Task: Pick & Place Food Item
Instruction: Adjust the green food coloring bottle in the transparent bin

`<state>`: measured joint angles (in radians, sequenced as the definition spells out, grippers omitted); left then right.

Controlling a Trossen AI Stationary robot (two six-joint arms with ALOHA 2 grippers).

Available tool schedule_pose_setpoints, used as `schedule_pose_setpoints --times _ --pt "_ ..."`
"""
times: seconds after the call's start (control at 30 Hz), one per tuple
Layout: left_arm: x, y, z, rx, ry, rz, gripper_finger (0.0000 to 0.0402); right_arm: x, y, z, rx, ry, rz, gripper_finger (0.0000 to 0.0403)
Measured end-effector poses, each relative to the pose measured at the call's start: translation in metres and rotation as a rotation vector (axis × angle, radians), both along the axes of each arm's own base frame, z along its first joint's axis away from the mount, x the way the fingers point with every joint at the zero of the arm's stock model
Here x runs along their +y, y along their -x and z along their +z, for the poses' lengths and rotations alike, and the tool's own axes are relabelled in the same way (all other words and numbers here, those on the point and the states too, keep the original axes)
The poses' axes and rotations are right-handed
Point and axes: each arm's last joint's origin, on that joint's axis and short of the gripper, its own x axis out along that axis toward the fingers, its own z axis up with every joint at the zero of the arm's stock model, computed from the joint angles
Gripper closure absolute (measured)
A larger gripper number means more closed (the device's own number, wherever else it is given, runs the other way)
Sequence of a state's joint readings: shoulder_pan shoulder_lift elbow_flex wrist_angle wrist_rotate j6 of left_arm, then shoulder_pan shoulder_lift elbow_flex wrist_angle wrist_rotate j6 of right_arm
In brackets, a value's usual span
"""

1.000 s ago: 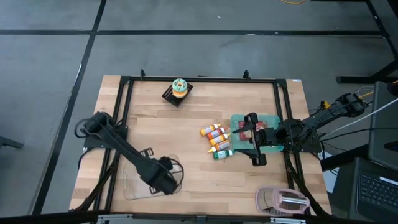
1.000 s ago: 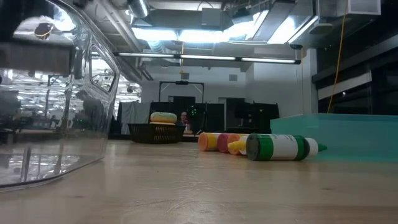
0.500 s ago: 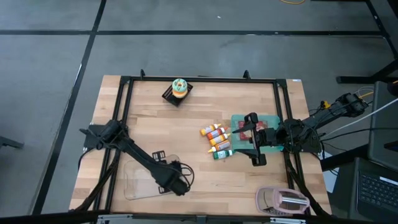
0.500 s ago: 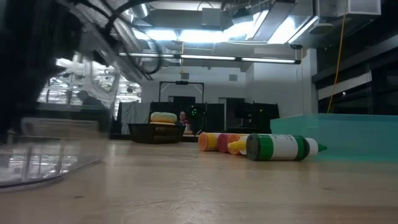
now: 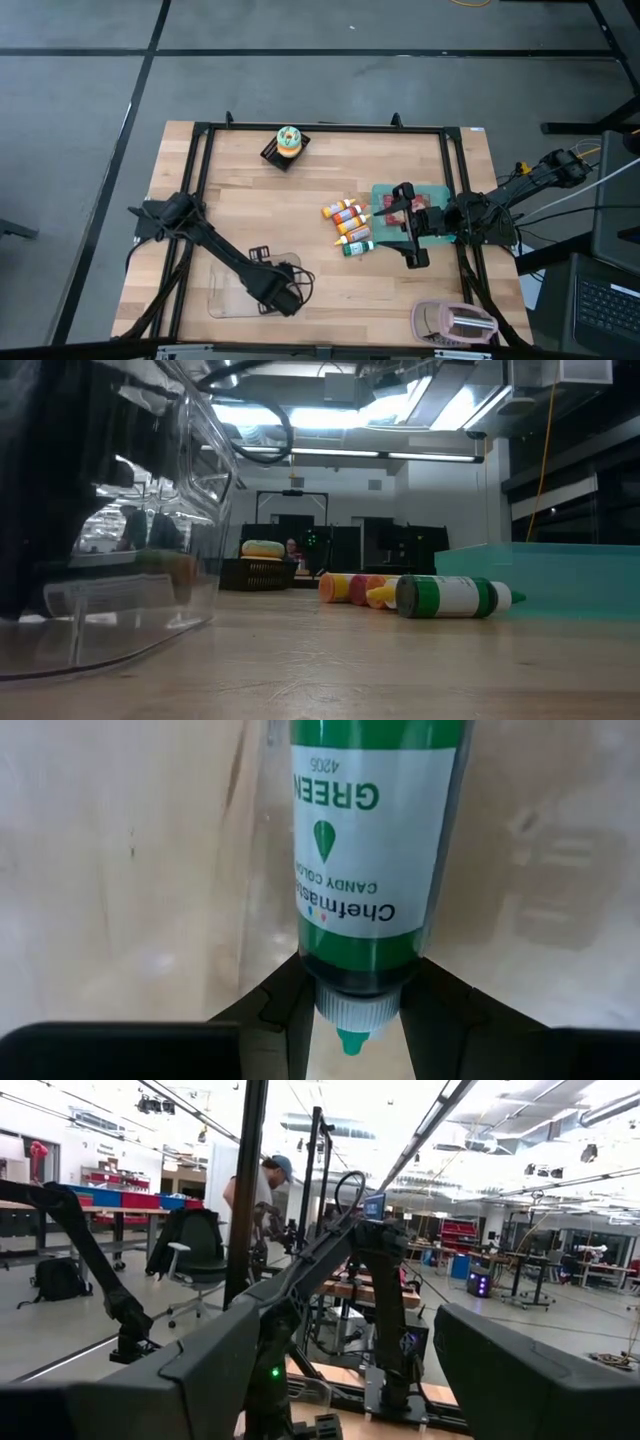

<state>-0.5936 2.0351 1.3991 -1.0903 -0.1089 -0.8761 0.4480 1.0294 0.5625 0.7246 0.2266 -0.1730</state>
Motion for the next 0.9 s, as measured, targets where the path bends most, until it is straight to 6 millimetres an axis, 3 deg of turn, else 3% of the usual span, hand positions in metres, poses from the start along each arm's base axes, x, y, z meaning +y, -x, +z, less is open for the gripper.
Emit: schedule_pose_setpoints --times 0.37,0.63,0.9 --pt "0.012 0.011 0.002 0.014 -0.025 0.007 0.0291 0.0 0.0 0.0 0.0 0.004 -0.001 0.0108" --pt "0.014 0.013 0.007 -0.008 -0.058 0.011 0.0224 0.0 0.0 0.0 -0.003 0.014 -0.004 0.0108" --pt "0.018 0.019 0.013 0.02 -0.098 0.017 0.0234 0.0 0.0 0.0 -0.004 0.017 -0.005 0.0108"
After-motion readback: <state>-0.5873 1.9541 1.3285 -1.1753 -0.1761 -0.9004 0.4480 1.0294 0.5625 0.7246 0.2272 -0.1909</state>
